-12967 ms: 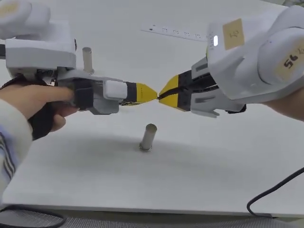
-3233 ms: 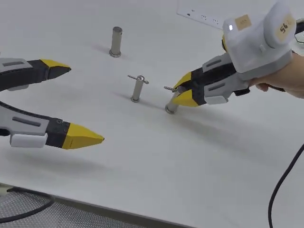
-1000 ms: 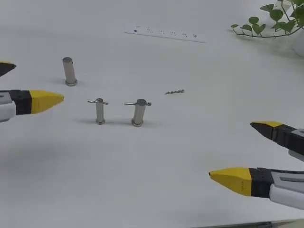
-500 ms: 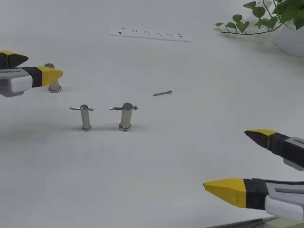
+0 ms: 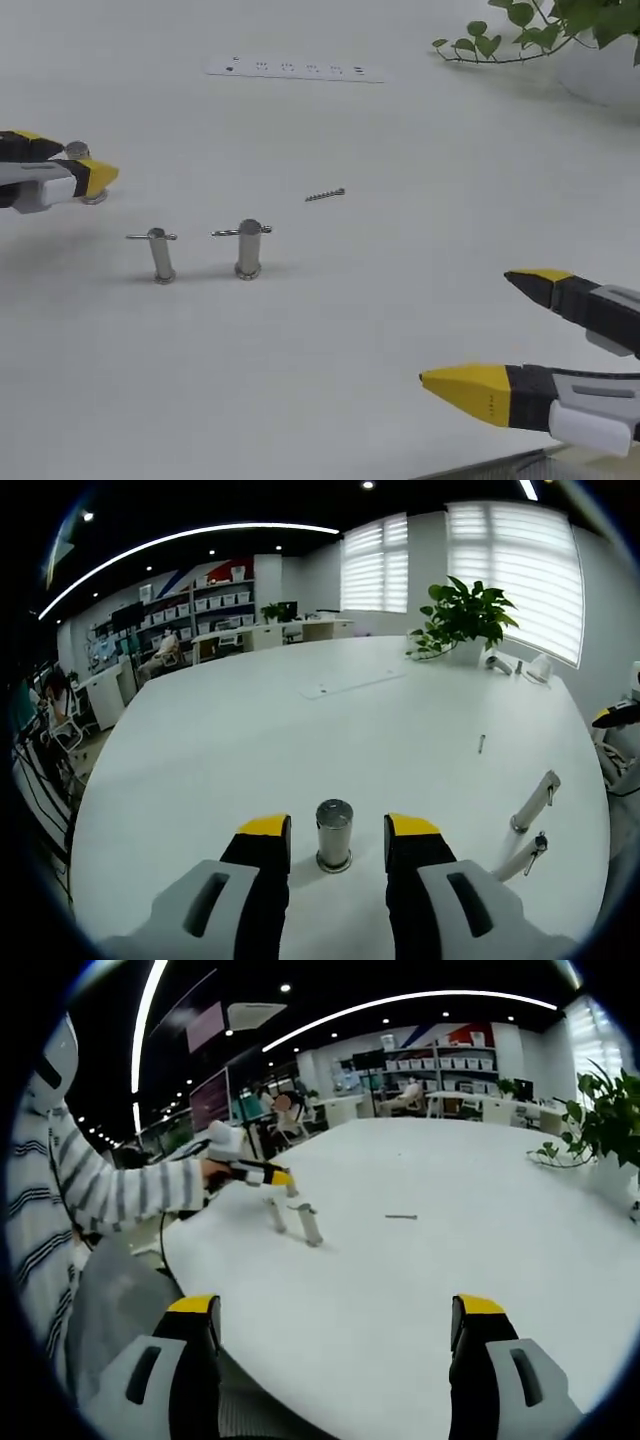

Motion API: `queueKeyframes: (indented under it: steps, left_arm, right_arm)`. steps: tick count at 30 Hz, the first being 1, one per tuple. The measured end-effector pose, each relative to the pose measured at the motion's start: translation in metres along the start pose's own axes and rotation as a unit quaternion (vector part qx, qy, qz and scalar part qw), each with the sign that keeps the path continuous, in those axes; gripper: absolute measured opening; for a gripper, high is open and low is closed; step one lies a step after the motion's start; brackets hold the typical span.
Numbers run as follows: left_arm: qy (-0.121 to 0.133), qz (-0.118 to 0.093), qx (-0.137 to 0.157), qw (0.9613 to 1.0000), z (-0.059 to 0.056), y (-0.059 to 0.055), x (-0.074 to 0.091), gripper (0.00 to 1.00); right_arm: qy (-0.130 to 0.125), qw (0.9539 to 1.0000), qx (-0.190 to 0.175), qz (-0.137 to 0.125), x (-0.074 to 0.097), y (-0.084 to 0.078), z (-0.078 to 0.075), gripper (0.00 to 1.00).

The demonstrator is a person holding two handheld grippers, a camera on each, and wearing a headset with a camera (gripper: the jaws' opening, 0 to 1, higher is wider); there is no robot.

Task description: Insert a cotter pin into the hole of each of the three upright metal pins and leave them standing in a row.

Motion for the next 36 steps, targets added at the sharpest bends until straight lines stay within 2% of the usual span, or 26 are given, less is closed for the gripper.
queueKeyframes:
  steps: [4, 5, 6, 7, 11, 12, 13, 16, 25, 28, 31, 32, 36]
  left_arm:
    - [0.006, 0.003, 0.006, 1.0000, 0.001, -0.003, -0.003, 0.27]
    - [0.006, 0.001, 0.015, 0.9999, 0.001, -0.003, -0.003, 0.27]
    - [0.006, -0.011, 0.049, 0.9987, 0.000, -0.002, -0.004, 0.26]
    - [0.003, -0.015, 0.052, 0.9985, 0.001, -0.002, -0.004, 0.25]
    - [0.003, -0.012, 0.045, 0.9989, 0.000, -0.003, -0.005, 0.21]
    - [0.001, -0.012, 0.038, 0.9992, 0.000, -0.003, -0.005, 0.20]
    - [0.000, -0.017, 0.015, 0.9997, 0.000, -0.001, -0.005, 0.18]
    - [0.009, -0.017, 0.028, 0.9994, 0.003, -0.001, -0.005, 0.13]
    - [0.002, -0.006, 0.038, 0.9992, 0.006, 0.002, -0.005, 0.12]
    - [0.010, -0.009, 0.067, 0.9977, 0.009, 0.004, -0.003, 0.12]
    - [0.020, -0.005, 0.065, 0.9977, 0.012, 0.004, 0.000, 0.11]
    - [0.022, -0.007, 0.063, 0.9978, 0.006, 0.004, 0.006, 0.11]
    - [0.027, -0.025, 0.061, 0.9975, 0.007, 0.013, 0.022, 0.11]
  right_arm:
    - [-0.001, 1.0000, -0.001, -0.001, 0.000, 0.000, 0.000, 0.96]
    - [0.002, 1.0000, -0.002, 0.001, 0.000, 0.000, 0.001, 0.96]
    - [0.004, 1.0000, -0.002, 0.002, 0.000, -0.001, 0.001, 0.96]
    - [0.009, 1.0000, -0.002, 0.001, 0.000, -0.001, 0.002, 0.95]
    - [0.006, 0.9999, -0.004, -0.012, 0.000, 0.003, 0.001, 0.91]
    - [0.007, 0.9999, -0.004, -0.012, 0.000, 0.003, 0.001, 0.91]
    - [0.010, 0.9999, -0.005, -0.012, -0.001, 0.003, 0.002, 0.91]
    - [0.011, 0.9999, -0.003, -0.012, -0.002, 0.003, 0.003, 0.91]
    - [0.012, 0.9997, -0.005, -0.020, -0.002, 0.005, 0.003, 0.91]
    - [0.010, 0.9995, 0.000, -0.029, -0.002, 0.008, 0.003, 0.91]
    - [0.007, 0.9995, 0.001, -0.031, -0.002, 0.008, 0.002, 0.90]
    - [0.007, 0.9995, 0.001, -0.031, -0.001, 0.008, 0.001, 0.90]
    - [0.003, 0.9995, 0.000, -0.032, 0.001, 0.008, -0.002, 0.90]
Point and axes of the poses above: the centre of the closed fingertips' face, and the gripper's own axes: x roughly backward along the fingers, z roughly to its left, y roughly out of its top, the point moved 6 cm from there along x, roughly backward along the fingers, and after that the axes turned 9 degrees about x, right-handed, at the moved point
